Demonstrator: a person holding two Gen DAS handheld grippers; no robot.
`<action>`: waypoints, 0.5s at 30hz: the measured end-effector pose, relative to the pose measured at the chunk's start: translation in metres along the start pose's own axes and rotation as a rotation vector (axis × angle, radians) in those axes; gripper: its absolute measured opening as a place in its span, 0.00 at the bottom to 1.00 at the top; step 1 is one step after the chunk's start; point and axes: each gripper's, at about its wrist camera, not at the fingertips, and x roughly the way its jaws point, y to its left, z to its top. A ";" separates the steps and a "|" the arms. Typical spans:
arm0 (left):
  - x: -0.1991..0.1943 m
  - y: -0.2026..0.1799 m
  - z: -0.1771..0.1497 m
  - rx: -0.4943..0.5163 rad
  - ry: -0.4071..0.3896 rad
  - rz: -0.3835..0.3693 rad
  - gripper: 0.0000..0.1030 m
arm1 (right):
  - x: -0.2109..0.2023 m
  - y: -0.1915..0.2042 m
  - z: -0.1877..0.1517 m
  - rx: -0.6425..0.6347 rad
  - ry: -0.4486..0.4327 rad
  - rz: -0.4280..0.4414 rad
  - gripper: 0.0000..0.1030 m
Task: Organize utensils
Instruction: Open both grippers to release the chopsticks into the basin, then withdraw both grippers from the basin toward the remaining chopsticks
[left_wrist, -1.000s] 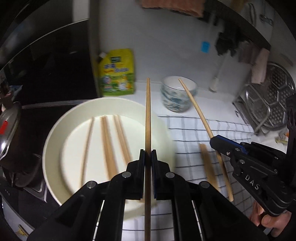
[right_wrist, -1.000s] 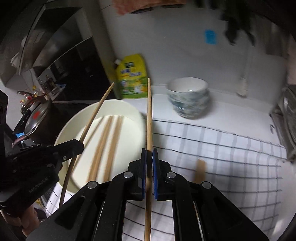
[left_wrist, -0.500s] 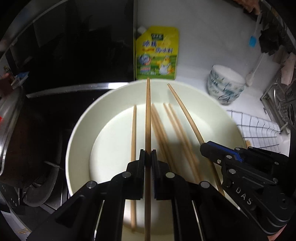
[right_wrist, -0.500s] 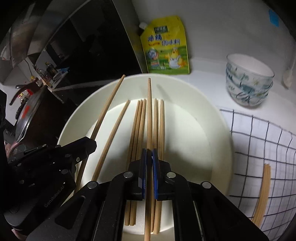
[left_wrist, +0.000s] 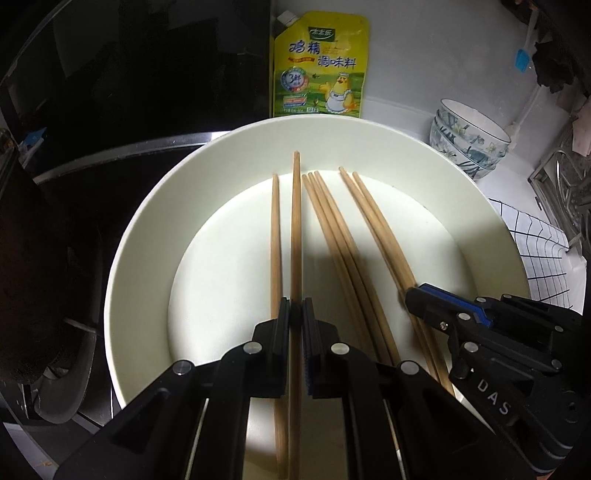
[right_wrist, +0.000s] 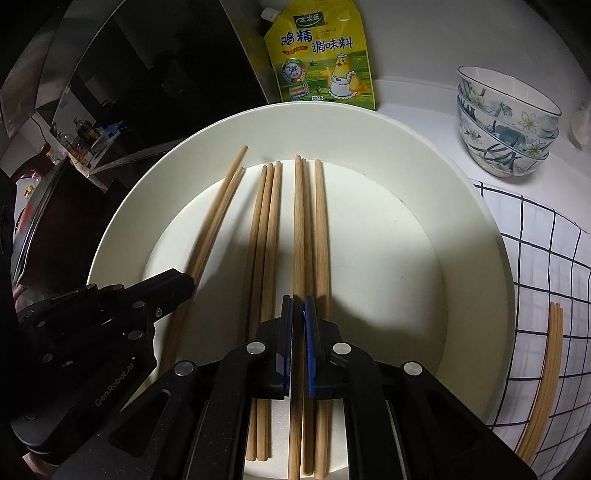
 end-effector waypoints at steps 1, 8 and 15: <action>-0.001 0.002 0.000 -0.011 0.001 -0.001 0.10 | -0.001 0.001 0.000 -0.004 0.001 -0.005 0.06; -0.013 0.008 0.000 -0.030 -0.030 0.006 0.32 | -0.020 0.004 -0.002 -0.011 -0.044 -0.026 0.19; -0.028 0.010 -0.004 -0.039 -0.049 0.013 0.44 | -0.034 0.004 -0.010 -0.005 -0.056 -0.029 0.20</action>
